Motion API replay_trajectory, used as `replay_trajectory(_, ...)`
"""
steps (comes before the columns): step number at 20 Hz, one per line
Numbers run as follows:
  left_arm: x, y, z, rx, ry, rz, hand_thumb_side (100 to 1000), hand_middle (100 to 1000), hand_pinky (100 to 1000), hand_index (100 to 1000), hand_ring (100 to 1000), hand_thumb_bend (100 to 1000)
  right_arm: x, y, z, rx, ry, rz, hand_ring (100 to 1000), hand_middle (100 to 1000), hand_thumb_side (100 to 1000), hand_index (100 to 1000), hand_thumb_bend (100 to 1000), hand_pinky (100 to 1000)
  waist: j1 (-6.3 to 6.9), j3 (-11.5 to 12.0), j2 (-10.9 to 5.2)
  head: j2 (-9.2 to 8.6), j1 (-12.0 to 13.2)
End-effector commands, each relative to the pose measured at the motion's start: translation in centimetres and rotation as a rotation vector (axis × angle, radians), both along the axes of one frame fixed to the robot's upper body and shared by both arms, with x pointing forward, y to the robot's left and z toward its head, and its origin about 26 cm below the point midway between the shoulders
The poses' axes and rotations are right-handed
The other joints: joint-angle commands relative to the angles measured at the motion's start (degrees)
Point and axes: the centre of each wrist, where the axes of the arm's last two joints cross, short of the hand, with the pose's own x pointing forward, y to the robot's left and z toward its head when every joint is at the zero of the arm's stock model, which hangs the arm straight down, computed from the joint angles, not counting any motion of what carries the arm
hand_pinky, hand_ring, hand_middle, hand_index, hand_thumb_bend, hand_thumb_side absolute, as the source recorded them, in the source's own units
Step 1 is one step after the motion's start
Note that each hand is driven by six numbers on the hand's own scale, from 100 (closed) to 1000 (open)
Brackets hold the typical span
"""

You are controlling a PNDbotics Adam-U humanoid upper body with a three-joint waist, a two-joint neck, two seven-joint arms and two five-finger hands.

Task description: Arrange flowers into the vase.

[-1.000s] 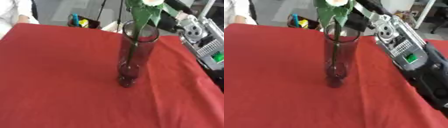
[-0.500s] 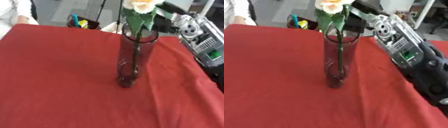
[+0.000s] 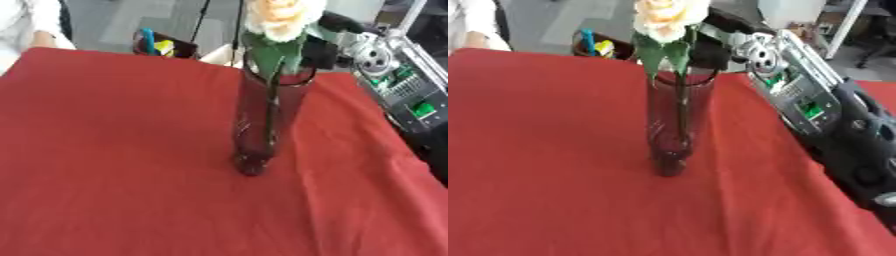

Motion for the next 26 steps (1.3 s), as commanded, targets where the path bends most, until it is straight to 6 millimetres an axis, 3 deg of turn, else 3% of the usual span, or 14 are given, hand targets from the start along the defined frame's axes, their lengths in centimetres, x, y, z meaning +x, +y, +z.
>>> replay_trajectory(1, -0.3, -0.1, 0.9, 0.019, -0.030, -0.004, 979, 863, 726, 948, 870, 100, -0.1, -1.1, 1.3, -0.051, -0.024, -0.038, 767, 796, 1000, 876, 100, 835, 0.29, 0.0, -1.08, -0.39, 0.1)
replay_trajectory(3, -0.3, -0.1, 1.0, 0.019, -0.031, -0.005, 979, 863, 726, 948, 870, 100, 0.1, -1.2, 1.4, -0.080, -0.009, -0.043, 784, 816, 1000, 897, 101, 839, 0.34, 0.0, -1.10, -0.36, 0.1)
replay_trajectory(6, -0.3, -0.1, 1.0, 0.019, -0.030, -0.005, 979, 863, 725, 948, 870, 100, 0.4, -1.5, 1.8, -0.136, 0.012, -0.037, 809, 847, 1000, 923, 202, 848, 0.39, 0.1, -1.20, -0.33, 0.1)
replay_trajectory(14, -0.3, -0.1, 1.0, 0.021, -0.029, -0.006, 979, 864, 725, 948, 871, 100, 0.6, -2.2, 3.3, -0.213, -0.030, -0.075, 837, 866, 1000, 941, 198, 850, 0.44, 0.0, -1.40, -0.08, -0.3)
replay_trajectory(15, -0.3, -0.1, 0.9, 0.022, -0.028, -0.006, 979, 864, 725, 948, 871, 100, 0.6, -2.3, 3.4, -0.224, -0.031, -0.081, 841, 868, 1000, 943, 237, 850, 0.45, -0.1, -1.44, 0.07, -0.4)
replay_trajectory(24, -0.3, 0.0, 0.8, 0.021, -0.024, -0.003, 978, 864, 725, 949, 871, 100, 1.1, -3.5, 4.0, -0.347, 0.008, -0.123, 882, 897, 1000, 975, 302, 865, 0.64, -0.2, -1.72, 0.61, -1.4)
replay_trajectory(26, -0.3, 0.0, 0.8, 0.021, -0.024, -0.003, 979, 864, 725, 949, 871, 100, 1.3, -3.7, 3.8, -0.376, 0.039, -0.119, 907, 914, 1000, 1000, 366, 882, 0.67, -0.2, -1.78, 0.57, -1.4)
